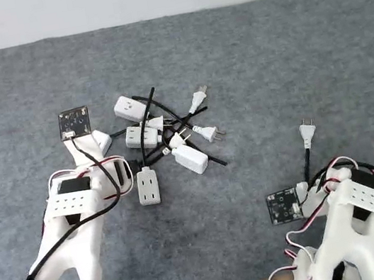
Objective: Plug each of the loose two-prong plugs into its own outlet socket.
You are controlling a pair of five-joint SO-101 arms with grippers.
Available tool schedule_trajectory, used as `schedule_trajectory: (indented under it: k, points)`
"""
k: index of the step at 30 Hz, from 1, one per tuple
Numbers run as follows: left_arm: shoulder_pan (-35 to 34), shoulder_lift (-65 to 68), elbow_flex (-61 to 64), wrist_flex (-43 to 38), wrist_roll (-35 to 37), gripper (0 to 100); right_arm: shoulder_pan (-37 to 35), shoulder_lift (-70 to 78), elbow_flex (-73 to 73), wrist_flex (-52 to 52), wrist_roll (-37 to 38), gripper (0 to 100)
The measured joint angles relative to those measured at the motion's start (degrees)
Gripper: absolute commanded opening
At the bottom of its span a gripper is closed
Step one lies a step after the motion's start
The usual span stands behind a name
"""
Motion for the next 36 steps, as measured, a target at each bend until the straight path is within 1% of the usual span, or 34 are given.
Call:
schedule_trajectory:
  k: [3,12,15,18,20,23,25,27,29,33,36]
  points:
    - [0.00,0.00,0.00,0.00,-0.35,26,-2.11,0.00,0.00,0.00,0.88,18.8]
    - [0.00,0.00,0.00,0.00,-0.35,26,-9.85,0.00,0.00,0.00,1.23,18.8]
    - [0.00,0.00,0.00,0.00,-0.35,26,-10.90,0.00,0.62,-0.09,1.23,18.7]
    - [0.00,0.00,0.00,0.00,-0.35,26,-11.25,-0.09,4.48,-2.64,1.23,18.2]
    - [0.00,0.00,0.00,0.00,-0.35,26,-11.25,-0.09,6.86,-5.71,1.23,13.6]
    - [0.00,0.00,0.00,0.00,-0.35,26,-11.34,-1.32,9.14,-9.41,1.32,0.2]
    - [0.00,0.00,0.00,0.00,-0.35,26,-11.43,-1.41,9.32,-10.81,1.32,2.8]
    - [0.00,0.00,0.00,0.00,-0.35,26,-11.43,-1.41,9.32,-11.25,1.32,0.9]
    - [0.00,0.00,0.00,0.00,-0.35,26,-11.52,-1.41,9.32,-11.25,0.97,1.1]
    - [0.00,0.00,0.00,0.00,-0.35,26,-12.84,-1.32,9.14,-11.34,-4.48,0.9]
    - [0.00,0.00,0.18,0.00,-0.35,26,-15.03,-0.44,7.12,-11.34,-12.75,0.9]
